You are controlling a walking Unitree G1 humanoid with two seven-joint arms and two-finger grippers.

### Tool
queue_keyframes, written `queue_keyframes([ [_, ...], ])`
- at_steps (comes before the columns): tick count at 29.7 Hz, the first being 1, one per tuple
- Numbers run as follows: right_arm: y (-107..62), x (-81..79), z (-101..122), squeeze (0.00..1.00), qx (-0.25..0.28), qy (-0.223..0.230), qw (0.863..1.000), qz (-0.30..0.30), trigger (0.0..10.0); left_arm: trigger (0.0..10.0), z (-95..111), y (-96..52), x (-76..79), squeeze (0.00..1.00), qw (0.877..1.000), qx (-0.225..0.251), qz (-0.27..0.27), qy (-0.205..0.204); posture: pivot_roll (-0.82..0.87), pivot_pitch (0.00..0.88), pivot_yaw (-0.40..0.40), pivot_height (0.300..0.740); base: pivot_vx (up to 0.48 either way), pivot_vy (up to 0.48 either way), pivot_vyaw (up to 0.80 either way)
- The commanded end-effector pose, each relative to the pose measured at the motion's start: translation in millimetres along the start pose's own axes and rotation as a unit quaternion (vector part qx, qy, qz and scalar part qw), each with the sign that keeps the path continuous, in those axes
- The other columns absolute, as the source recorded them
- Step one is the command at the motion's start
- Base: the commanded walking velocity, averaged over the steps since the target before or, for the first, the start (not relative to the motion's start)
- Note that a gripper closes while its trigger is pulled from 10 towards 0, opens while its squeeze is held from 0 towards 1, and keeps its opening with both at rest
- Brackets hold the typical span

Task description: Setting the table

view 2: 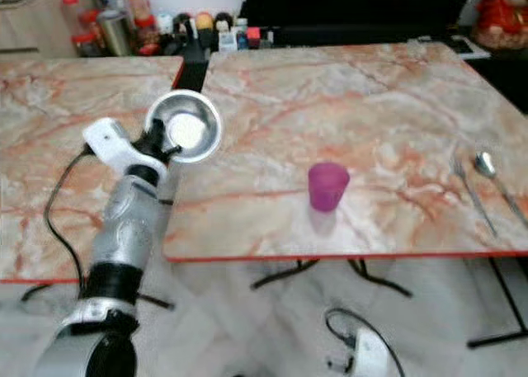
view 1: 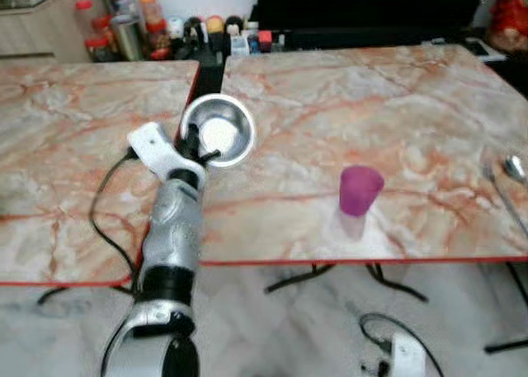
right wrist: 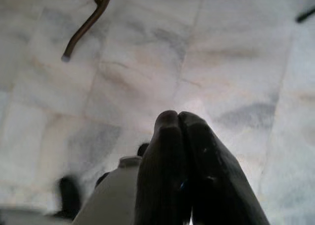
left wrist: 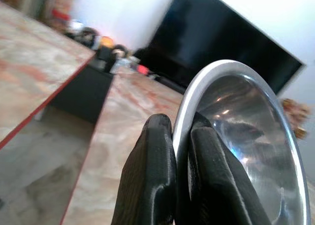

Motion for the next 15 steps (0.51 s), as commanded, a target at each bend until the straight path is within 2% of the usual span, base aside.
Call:
queue_keyframes([
  [1, 0.0, -6.2, -0.7, 0.00, -0.002, 0.000, 1.000, 0.009, 10.0, 10.0, 13.8, 2.6, 1.4, 0.00, 1.000, 0.022, -0.004, 0.019, -0.03, 0.026, 0.004, 0.740, 0.000, 0.480, 0.00],
  [14, 0.4, -8.5, 1.8, 0.00, 0.002, -0.032, 0.999, 0.021, 10.0, 10.0, 20.9, -0.2, 1.7, 0.00, 0.999, 0.038, -0.001, 0.023, -0.01, 0.004, -0.016, 0.740, 0.000, 0.480, 0.00],
  [15, 0.5, -8.9, 2.8, 0.00, 0.005, -0.036, 0.999, 0.022, 10.0, 10.0, 20.9, -0.5, 1.5, 0.00, 0.999, 0.038, -0.001, 0.026, -0.01, 0.000, -0.016, 0.740, 0.000, 0.480, 0.56],
])
Point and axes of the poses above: a point about 5 cm out from each wrist's last joint towards the gripper, its own y axis pointing out of the wrist towards the gripper, its own z axis along the axis of the wrist's last joint, x = y × z, the point moved 3 cm from there along y, pointing out of the wrist towards the gripper, and after that the axes turned 5 degrees about -y, right-handed, at the moved point
